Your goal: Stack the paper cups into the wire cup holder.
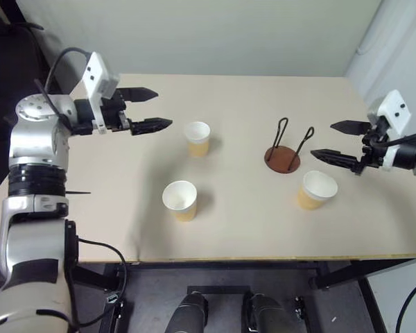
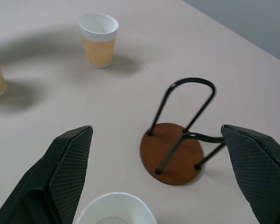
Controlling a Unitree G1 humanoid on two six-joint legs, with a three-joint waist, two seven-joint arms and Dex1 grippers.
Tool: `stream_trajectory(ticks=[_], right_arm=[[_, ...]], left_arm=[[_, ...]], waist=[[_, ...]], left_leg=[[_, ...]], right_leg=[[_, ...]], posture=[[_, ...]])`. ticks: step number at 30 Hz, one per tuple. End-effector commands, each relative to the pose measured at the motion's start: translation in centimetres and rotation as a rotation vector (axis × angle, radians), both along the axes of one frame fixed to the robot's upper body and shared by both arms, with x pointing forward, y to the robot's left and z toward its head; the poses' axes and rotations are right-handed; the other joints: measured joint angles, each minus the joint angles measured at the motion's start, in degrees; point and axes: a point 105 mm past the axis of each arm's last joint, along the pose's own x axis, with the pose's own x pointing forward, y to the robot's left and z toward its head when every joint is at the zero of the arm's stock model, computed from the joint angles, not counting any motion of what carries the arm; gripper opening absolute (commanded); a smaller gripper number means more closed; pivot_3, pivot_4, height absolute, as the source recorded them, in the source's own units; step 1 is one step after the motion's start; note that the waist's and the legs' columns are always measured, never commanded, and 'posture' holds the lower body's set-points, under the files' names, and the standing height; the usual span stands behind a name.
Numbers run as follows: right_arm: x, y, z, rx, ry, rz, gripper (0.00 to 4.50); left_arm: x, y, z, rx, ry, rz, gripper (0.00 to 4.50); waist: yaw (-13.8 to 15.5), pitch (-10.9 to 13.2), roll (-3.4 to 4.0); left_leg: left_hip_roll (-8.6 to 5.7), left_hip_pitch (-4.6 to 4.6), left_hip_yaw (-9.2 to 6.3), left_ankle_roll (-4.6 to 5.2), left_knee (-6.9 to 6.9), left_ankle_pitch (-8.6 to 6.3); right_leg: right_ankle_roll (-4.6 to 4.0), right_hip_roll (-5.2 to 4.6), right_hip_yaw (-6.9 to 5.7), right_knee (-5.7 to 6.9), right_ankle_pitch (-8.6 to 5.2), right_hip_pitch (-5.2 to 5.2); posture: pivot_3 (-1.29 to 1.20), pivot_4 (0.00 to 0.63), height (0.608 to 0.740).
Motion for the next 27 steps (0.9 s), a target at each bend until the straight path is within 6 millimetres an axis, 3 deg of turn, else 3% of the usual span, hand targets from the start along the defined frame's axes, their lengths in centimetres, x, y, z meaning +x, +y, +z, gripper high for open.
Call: stream_trajectory(ticks=[1,12,18,21,27], right_arm=[[-0.5,0.2,1.3,-0.013,-0.047,0.008,4.5],[-0.2,0.2,0.8,-0.006,-0.032,0.012,4.5],[0.0,-0.4,0.1,0.102,0.029,0.013,4.5],[0.5,0.8,-1.2,0.133,0.078,0.024,4.5],[0.7,0.8,-2.1,0.134,0.105,0.017,4.5]], left_arm=[[-0.2,0.3,1.4,-0.015,-0.051,0.007,4.46],[-0.5,-1.6,1.6,0.014,-0.061,-0.072,4.46],[-2.3,-5.4,0.4,0.02,-0.013,-0.257,4.46],[-3.5,-4.7,-0.5,0.071,0.013,-0.304,4.46],[-4.0,-4.4,-1.1,0.08,0.04,-0.304,4.46]], waist=[[0.01,0.0,0.0],[-0.13,0.0,0.0],[0.17,0.0,-0.01],[-0.28,0.0,0.0],[-0.58,0.0,0.0]], left_leg=[[0.0,0.0,0.0,0.0,0.0,0.0],[0.0,0.02,0.02,0.0,0.01,0.0],[-0.05,-0.01,0.01,0.04,0.07,-0.01],[-0.03,0.01,0.06,0.07,0.09,-0.02],[0.07,0.08,0.05,0.03,0.04,-0.02]], right_leg=[[0.0,0.0,0.0,0.0,0.0,0.0],[0.07,-0.01,0.0,0.03,0.05,0.0],[0.11,-0.05,0.0,-0.01,0.06,0.03],[0.28,-0.06,0.01,0.02,0.17,0.02],[0.28,0.02,-0.01,0.1,0.21,-0.01]], posture=[[0.0,0.15,0.74],[0.0,0.15,0.74],[0.0,0.15,0.74],[0.0,0.15,0.74],[0.0,0.15,0.74]])
